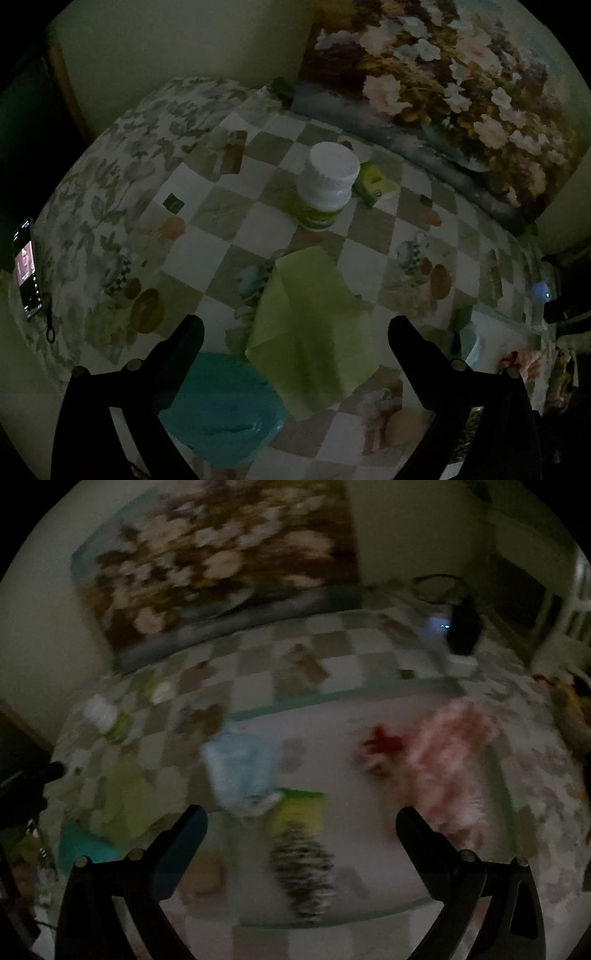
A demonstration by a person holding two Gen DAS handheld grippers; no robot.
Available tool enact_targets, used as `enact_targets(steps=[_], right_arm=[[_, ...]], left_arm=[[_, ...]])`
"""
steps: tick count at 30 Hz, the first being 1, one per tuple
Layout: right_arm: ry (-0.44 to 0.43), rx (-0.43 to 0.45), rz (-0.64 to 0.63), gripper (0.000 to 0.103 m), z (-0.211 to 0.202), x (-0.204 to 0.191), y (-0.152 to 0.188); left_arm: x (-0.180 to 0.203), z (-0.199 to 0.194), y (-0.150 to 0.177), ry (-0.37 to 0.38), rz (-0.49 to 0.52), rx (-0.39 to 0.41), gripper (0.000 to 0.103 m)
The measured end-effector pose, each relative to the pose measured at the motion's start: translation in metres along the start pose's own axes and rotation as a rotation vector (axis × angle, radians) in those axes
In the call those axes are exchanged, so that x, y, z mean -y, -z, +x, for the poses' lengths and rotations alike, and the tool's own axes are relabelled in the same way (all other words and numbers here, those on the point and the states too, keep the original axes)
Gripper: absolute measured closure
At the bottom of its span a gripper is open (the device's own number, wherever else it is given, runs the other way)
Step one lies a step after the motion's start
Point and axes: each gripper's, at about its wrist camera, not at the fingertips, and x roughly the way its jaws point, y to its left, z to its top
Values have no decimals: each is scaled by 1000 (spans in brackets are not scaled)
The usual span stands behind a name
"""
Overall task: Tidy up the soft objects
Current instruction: 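Move the left tool to the light-green cloth while the right tool moves to the orange ball, then grasp the light-green cloth with the left tool while the right tool grasps the orange ball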
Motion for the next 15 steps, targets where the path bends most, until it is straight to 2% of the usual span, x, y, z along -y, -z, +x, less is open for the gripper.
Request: enact_targets(steps=[7,15], right_arm=[[-98,-90,-102,0,23,-51,13],[-79,-206,-210,0,61,-81,32]], left_arm=[[5,19,4,15,22,-72,3],[23,42,12,-49,102,-142,3]])
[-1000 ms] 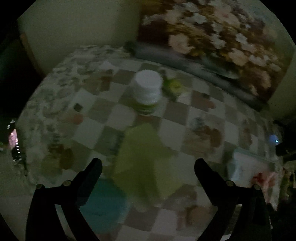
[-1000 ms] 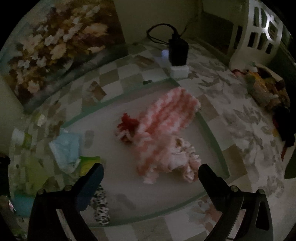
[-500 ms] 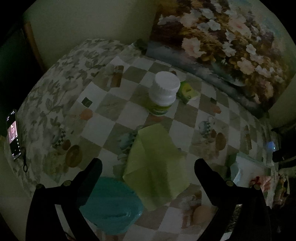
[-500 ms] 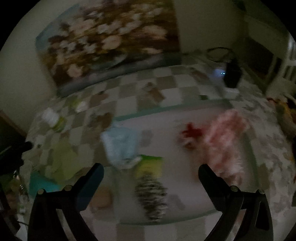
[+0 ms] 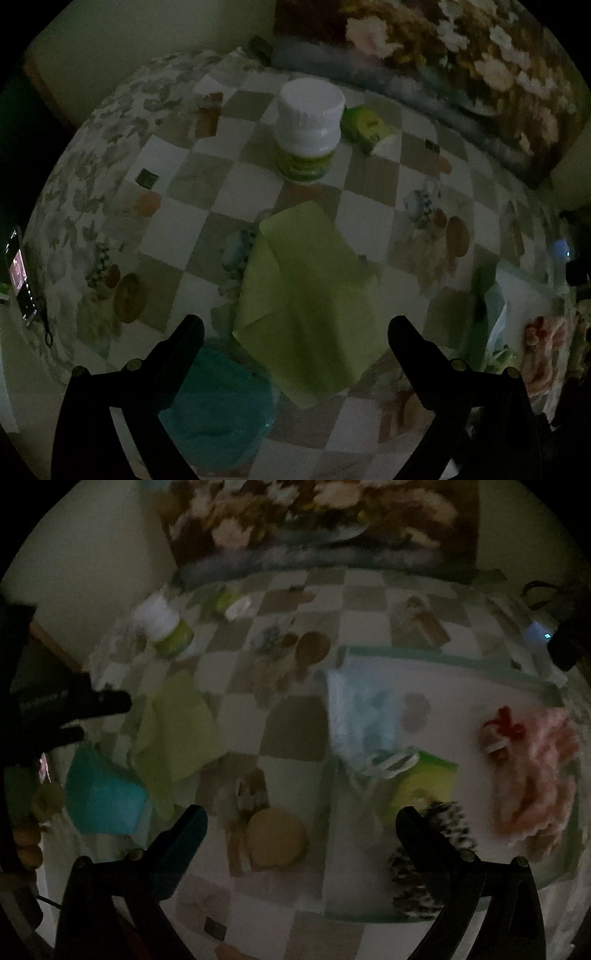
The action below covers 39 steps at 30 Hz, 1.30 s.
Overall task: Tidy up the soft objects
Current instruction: 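Grasp the light-green cloth with the left tool while the right tool grasps the orange ball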
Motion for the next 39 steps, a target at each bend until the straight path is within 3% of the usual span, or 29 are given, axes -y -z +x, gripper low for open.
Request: enact_targets(steps=[6,12,22,26,39], right_arm=[[-3,-49,-59,0,17,-14,5],[-27,-74,-80,11,27,-19,7],[-50,-52,-108,21,21,-22,4],[-40,-87,-157,26,29,-31,10],[23,-183,-252,29,66,-45,18]], left_arm=[[9,10,-1,1,29,-33,3],[13,19,-2,26,32,-65,3],[14,22,-3,44,29,-71,3],[14,22,-3,45,29,-71,3],[13,26,-4,38,35,-79,3]])
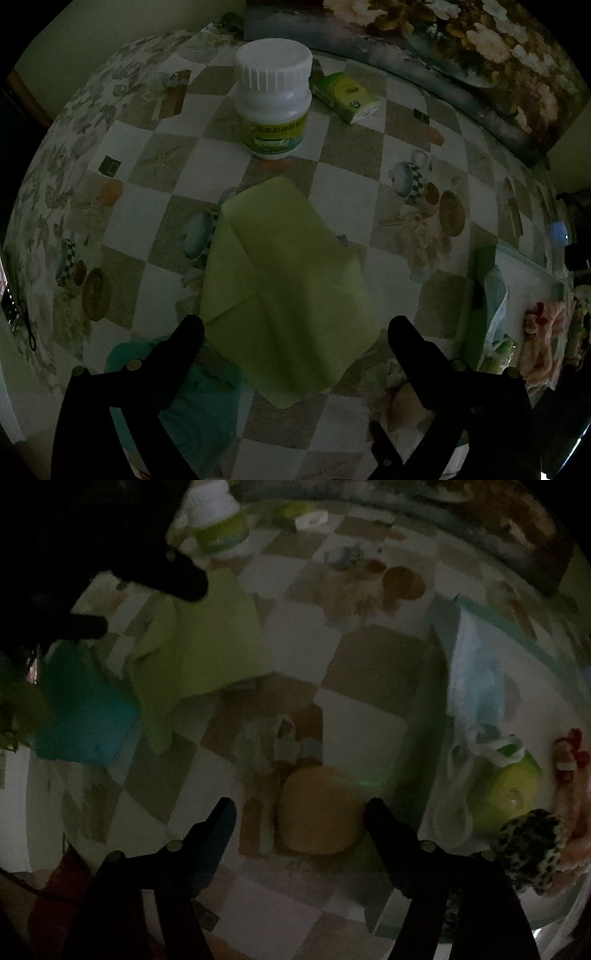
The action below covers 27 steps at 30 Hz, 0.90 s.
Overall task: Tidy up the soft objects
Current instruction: 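Grasp the light-green cloth with the left tool while the right tool grasps the orange ball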
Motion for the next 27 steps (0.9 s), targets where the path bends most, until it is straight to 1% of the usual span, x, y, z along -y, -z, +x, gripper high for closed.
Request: enact_targets(steps=[4,7,8,10,11,14,23,25,27], right_arm=[[37,1,-32,31,1,-5,-1],[70,6,-51,41,1,-7,-2],[69,10,-47,46,0,-6,-3],[72,15,-36,49,-2,-4,-4],[71,17,-32,49,-4,-5,1],[78,23,-28,49,-6,-2,0],[88,56,21,49,-7,8,-11],[92,62,24,49,-7,8,-15],[92,64,23,49,-8,8,-16]], left_arm=[[-1,1,1,0,4,1,3],[-1,1,1,0,3,0,3],[-1,1,1,0,2,1,3],[-1,2,1,1,1,-1,3],[-1,2,1,1,0,-3,3],[0,4,0,1,-1,-7,3],[8,13,-6,-4,14,4,4],[11,13,-8,-12,28,20,9],[15,16,-11,1,36,20,25]])
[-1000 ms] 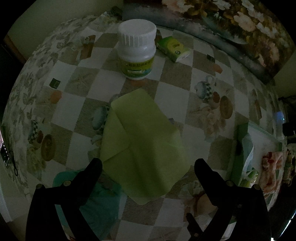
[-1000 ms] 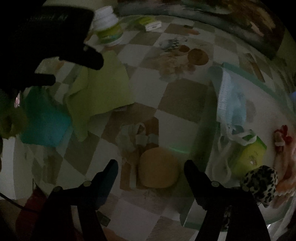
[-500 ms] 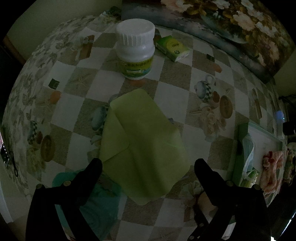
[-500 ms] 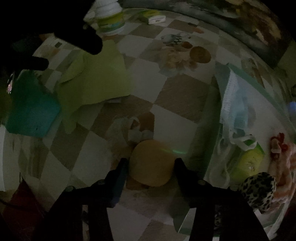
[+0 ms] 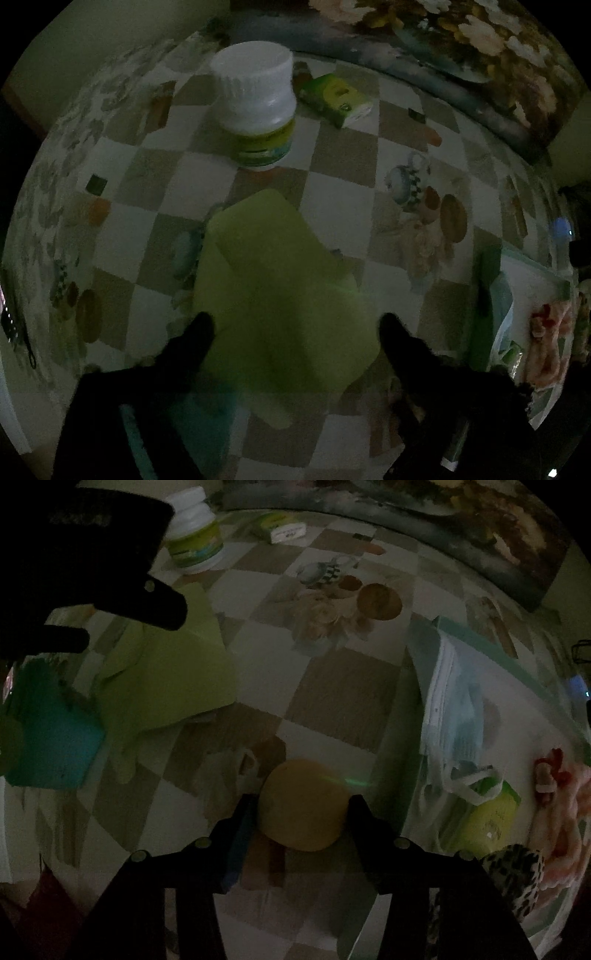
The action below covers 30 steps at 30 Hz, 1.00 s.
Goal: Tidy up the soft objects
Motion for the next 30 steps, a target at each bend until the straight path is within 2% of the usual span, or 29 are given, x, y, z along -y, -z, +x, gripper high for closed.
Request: enact_targets(steps=[3,7,9,11,15,17,21,30], right_arm=[[0,1,-1,49,-3,4,2],[-1,2,-2,49,-3,1,2],[-3,1,-1,49,-2,1,2],[-5,1,-1,49,-2,0,2],[-7,1,-1,49,-2,1,1],[-7,1,-1,49,-2,2,1],[-7,1,0,49,-2,0,0],[-7,1,1,49,-1,1,1]], left_arm=[[2,8,-2,32,-3,-22,38],[7,23,-3,3,6,-48,50],[8,31,-3,7,2,-69,61],[9,33,-3,11,-3,-68,64],[9,26,-4,5,-10,-39,87],[9,25,-4,5,-13,-32,92],[8,22,-6,15,-26,-21,97],[-9,8,-4,59,-74,-2,99]])
